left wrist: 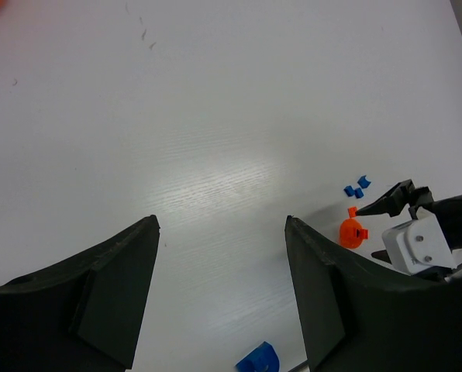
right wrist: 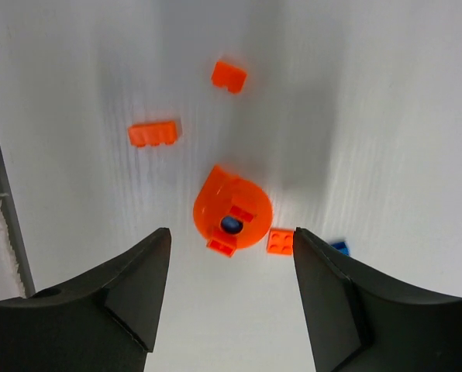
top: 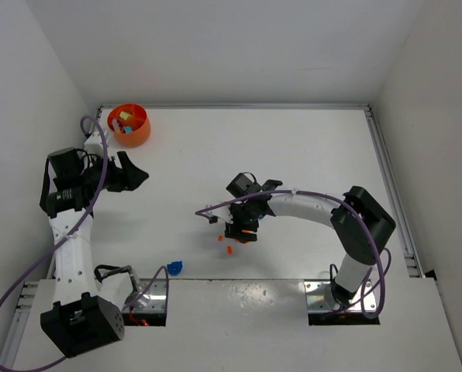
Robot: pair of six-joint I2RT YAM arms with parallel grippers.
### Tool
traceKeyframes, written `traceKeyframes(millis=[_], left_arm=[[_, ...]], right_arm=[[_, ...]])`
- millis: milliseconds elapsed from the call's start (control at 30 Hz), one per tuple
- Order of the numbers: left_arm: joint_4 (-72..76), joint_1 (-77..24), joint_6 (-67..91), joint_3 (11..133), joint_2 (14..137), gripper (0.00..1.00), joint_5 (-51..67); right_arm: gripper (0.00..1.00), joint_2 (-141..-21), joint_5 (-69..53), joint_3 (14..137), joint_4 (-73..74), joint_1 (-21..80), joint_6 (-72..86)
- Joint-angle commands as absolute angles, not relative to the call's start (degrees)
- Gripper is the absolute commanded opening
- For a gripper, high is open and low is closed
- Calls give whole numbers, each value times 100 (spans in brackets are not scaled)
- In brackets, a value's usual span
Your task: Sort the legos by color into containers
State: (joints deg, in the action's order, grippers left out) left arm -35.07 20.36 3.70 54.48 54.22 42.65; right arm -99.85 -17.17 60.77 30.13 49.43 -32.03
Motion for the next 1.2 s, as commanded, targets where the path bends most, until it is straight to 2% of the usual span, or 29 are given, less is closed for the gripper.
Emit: traceKeyframes(millis=[0, 900, 1167], left_arm=[[-3322, 2074, 413, 5440, 5370, 72, 4386], [-3322, 2074, 466, 5388, 5317, 72, 4333], [-3270, 2074, 466, 5335, 5317, 72, 4333]], right_arm=[[65, -9765, -1450, 5810, 3067, 4896, -2962], [65, -10582, -923, 5810, 2382, 5001, -2497], [59, -10749, -729, 5643, 2259, 5106, -2251]])
